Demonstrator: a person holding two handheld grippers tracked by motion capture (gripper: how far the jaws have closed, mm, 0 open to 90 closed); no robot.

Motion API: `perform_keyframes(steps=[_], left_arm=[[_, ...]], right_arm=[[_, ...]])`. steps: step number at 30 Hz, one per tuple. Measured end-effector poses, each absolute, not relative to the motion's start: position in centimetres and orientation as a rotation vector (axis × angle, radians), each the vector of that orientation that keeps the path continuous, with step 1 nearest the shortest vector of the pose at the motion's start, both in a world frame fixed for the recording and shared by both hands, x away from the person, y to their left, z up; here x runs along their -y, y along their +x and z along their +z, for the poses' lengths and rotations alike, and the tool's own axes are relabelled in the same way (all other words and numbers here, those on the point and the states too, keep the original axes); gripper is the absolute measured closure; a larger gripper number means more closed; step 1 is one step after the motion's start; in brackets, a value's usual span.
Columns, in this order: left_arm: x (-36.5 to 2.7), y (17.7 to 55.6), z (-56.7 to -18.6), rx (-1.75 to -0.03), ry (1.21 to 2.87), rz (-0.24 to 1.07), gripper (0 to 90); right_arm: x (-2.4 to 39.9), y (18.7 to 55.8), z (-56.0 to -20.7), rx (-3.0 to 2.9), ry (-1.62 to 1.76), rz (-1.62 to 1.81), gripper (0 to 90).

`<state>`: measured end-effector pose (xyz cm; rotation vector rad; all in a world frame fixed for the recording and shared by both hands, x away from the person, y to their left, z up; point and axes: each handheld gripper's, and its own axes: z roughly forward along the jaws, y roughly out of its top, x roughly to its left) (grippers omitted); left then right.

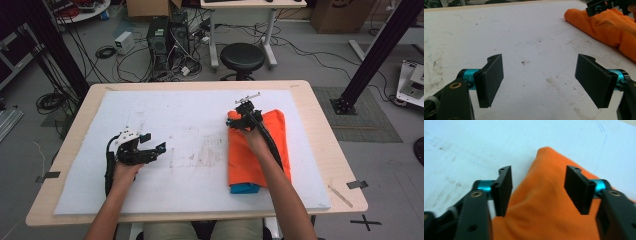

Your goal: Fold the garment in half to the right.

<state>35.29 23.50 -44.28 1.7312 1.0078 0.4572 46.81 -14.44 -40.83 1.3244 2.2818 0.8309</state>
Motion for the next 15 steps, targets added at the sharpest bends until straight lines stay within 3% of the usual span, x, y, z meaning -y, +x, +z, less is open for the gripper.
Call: perform_keyframes(steps=[4, 8, 15], left_arm=[[-23.5, 35.3, -44.3, -1.005, 1.737, 0.459, 22.9], [-23.5, 35.3, -44.3, -1.007, 1.736, 0.459, 22.9], [-23.4, 35.4, -44.4, -1.007, 1.740, 0.457, 23.0]], right_arm=[[13.8, 48.0, -41.2, -2.272, 1.365, 0.821, 54.1], [13.0, 48.9, -42.4, -2.304, 1.384, 0.760, 58.7], [12.4, 49.5, -43.0, -2.307, 1.400, 0.733, 80.3]])
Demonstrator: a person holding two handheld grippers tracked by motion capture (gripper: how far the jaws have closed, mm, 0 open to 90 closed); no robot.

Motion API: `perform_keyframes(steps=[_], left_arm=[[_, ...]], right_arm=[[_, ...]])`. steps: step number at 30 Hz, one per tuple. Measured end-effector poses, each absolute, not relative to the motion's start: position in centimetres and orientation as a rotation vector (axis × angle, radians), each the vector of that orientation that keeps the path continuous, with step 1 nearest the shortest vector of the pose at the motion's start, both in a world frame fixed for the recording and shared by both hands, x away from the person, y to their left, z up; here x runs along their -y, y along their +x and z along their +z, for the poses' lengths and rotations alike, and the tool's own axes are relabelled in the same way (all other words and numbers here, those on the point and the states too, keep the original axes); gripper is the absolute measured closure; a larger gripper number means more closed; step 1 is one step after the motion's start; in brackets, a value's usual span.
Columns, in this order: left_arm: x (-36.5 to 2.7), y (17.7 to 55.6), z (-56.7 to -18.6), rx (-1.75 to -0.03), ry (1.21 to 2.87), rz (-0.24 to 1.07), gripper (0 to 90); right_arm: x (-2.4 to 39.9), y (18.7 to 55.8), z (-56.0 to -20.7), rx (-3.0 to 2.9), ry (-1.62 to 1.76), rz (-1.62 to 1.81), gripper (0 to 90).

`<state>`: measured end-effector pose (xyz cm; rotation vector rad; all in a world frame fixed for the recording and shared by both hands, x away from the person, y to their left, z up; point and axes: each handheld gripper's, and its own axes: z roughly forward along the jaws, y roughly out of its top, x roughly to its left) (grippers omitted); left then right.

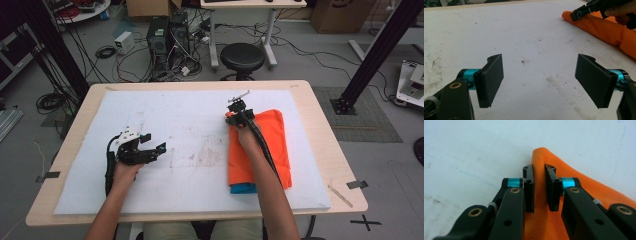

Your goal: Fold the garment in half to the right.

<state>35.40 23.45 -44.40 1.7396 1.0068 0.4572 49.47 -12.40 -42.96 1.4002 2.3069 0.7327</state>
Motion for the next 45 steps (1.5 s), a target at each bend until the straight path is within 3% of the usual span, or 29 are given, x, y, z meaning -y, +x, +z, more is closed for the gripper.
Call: perform_keyframes(steps=[9, 11, 12, 15, 19, 26, 30, 33, 36, 45], left_arm=[[-23.4, 35.4, -44.5, -1.007, 1.742, 0.454, 23.0], [-23.4, 35.4, -44.5, -1.006, 1.745, 0.453, 23.0], [-23.4, 35.4, -44.5, -1.007, 1.744, 0.453, 23.0], [-23.5, 35.4, -44.5, -1.007, 1.742, 0.457, 23.0], [-23.4, 35.4, -44.5, -1.004, 1.747, 0.457, 22.9], [-23.4, 35.4, -44.4, -1.004, 1.741, 0.464, 23.0], [-23.3, 35.4, -44.5, -1.002, 1.751, 0.461, 23.0], [-23.2, 35.4, -44.5, -1.002, 1.753, 0.461, 23.0], [-23.2, 35.4, -44.4, -1.002, 1.753, 0.462, 22.9], [-23.3, 35.4, -44.4, -1.000, 1.750, 0.461, 22.9]], right_arm=[[13.4, 50.0, -42.9, -2.232, 1.577, 1.011, 77.2], [13.4, 50.0, -42.9, -2.235, 1.577, 1.075, 67.6], [13.4, 50.1, -42.8, -2.227, 1.589, 1.110, 58.6], [13.7, 49.7, -41.8, -2.184, 1.520, 1.096, 53.4], [16.1, 49.0, -40.3, -2.123, 1.460, 0.974, 53.2], [23.6, 48.2, -40.3, -1.942, 1.592, 0.799, 60.2], [27.1, 48.0, -41.2, -1.932, 1.708, 0.824, 69.2], [27.7, 48.3, -42.1, -1.983, 1.740, 0.828, 76.5], [27.3, 48.6, -42.7, -2.030, 1.724, 0.830, 89.6], [26.2, 49.5, -43.5, -2.000, 1.665, 0.667, 89.5]])
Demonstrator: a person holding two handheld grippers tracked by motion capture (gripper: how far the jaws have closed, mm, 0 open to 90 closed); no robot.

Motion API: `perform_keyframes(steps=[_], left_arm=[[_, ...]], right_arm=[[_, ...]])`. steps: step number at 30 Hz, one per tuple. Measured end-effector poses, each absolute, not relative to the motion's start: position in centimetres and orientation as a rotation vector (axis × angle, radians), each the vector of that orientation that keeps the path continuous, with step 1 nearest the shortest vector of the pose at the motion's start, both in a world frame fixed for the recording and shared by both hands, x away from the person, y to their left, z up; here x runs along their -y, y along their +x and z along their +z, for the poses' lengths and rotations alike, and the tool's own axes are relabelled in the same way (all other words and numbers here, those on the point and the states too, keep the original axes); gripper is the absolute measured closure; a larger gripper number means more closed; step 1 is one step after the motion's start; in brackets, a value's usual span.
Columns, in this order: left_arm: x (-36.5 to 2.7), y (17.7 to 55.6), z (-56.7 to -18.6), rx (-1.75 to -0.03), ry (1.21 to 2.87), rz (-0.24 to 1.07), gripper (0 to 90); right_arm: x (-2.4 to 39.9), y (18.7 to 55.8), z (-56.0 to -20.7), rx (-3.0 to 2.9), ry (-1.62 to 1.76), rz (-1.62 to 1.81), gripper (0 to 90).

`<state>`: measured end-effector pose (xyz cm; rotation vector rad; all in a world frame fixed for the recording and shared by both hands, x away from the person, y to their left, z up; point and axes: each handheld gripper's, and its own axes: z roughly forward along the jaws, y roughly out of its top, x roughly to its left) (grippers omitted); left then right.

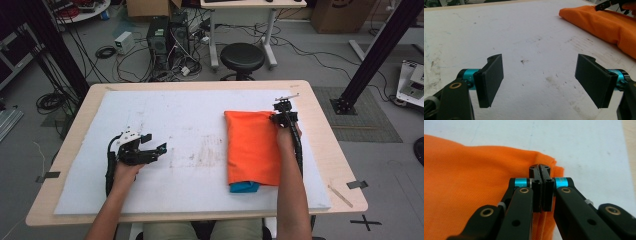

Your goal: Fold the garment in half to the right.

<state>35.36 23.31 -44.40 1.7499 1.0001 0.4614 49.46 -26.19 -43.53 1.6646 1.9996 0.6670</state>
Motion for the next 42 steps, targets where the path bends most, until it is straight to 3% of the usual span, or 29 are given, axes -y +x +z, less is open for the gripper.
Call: perform_keyframes(steps=[3, 11, 13, 15, 19, 20, 23, 28, 34, 42], left_arm=[[-23.3, 35.4, -44.4, -1.000, 1.751, 0.461, 22.9], [-23.3, 35.4, -44.4, -1.002, 1.748, 0.463, 23.0], [-23.4, 35.4, -44.4, -1.002, 1.745, 0.466, 22.9], [-23.4, 35.4, -44.4, -1.006, 1.743, 0.467, 23.0], [-23.3, 35.3, -44.4, -1.001, 1.746, 0.465, 23.0], [-23.3, 35.4, -44.4, -1.001, 1.748, 0.464, 23.0], [-23.4, 35.4, -44.4, -1.006, 1.746, 0.466, 22.9], [-23.2, 35.2, -44.3, -1.004, 1.758, 0.467, 23.0], [-23.2, 34.4, -44.0, -0.997, 1.754, 0.474, 23.0], [-23.5, 33.5, -44.0, -1.004, 1.750, 0.469, 22.9]], right_arm=[[26.9, 49.1, -43.1, -1.956, 1.665, 0.662, 75.4], [28.0, 46.6, -41.6, -1.963, 1.616, 0.813, 64.6], [28.1, 46.0, -42.0, -2.024, 1.619, 0.804, 64.6], [28.0, 45.6, -42.9, -2.071, 1.596, 0.709, 78.7], [28.8, 45.3, -43.5, -2.057, 1.594, 0.717, 82.5], [28.7, 45.3, -43.4, -2.054, 1.596, 0.715, 78.1], [28.5, 44.7, -42.6, -1.993, 1.621, 0.750, 51.7], [26.5, 42.3, -40.7, -2.003, 1.557, 0.828, 30.3], [22.4, 38.0, -39.8, -2.120, 1.404, 0.894, 25.7], [17.3, 33.4, -42.1, -2.337, 1.240, 0.878, 24.6]])
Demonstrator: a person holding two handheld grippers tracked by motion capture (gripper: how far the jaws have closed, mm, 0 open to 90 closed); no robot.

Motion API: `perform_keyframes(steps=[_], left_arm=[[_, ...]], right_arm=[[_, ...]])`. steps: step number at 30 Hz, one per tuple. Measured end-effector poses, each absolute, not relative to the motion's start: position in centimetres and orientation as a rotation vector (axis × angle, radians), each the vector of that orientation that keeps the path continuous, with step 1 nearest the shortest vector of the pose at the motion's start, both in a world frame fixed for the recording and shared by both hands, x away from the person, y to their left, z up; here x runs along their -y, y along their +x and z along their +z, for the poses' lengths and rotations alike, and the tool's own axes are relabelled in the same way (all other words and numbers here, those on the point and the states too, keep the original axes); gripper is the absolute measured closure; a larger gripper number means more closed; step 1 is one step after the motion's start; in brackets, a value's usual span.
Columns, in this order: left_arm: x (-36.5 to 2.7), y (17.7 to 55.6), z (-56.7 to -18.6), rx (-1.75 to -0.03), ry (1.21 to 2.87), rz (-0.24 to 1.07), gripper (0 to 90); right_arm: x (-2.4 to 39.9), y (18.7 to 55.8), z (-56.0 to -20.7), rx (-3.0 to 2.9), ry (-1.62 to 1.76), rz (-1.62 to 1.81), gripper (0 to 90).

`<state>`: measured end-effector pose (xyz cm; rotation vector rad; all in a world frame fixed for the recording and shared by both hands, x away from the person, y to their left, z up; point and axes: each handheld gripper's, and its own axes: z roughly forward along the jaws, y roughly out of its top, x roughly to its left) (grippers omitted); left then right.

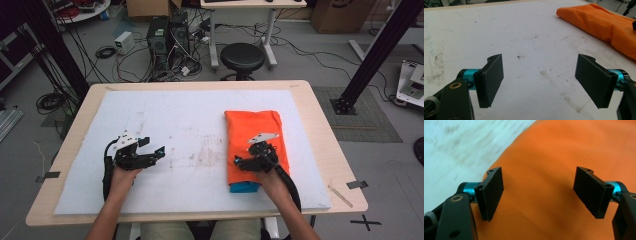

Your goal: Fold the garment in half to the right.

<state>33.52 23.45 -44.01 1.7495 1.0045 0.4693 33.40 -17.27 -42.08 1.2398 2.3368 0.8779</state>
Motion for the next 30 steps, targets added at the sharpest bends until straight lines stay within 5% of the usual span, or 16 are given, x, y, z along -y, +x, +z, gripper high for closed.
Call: perform_keyframes(steps=[9, 18, 23, 27, 30], left_arm=[[-22.9, 32.3, -44.0, -0.988, 1.762, 0.460, 22.9], [-22.5, 32.1, -43.9, -0.967, 1.760, 0.456, 22.9], [-22.5, 32.4, -43.8, -0.970, 1.754, 0.462, 22.9], [-22.4, 32.5, -43.8, -0.971, 1.753, 0.461, 22.9], [-22.4, 32.5, -43.8, -0.971, 1.749, 0.465, 23.0]], right_arm=[[15.0, 31.7, -43.6, -2.425, 1.148, 0.800, 24.8], [20.9, 30.7, -41.1, -2.187, 1.316, 0.996, 25.7], [24.6, 30.4, -42.3, -2.147, 1.385, 0.880, 38.7], [26.2, 30.3, -43.7, -2.162, 1.389, 0.791, 57.2], [26.6, 30.2, -43.9, -2.169, 1.377, 0.779, 61.7]])
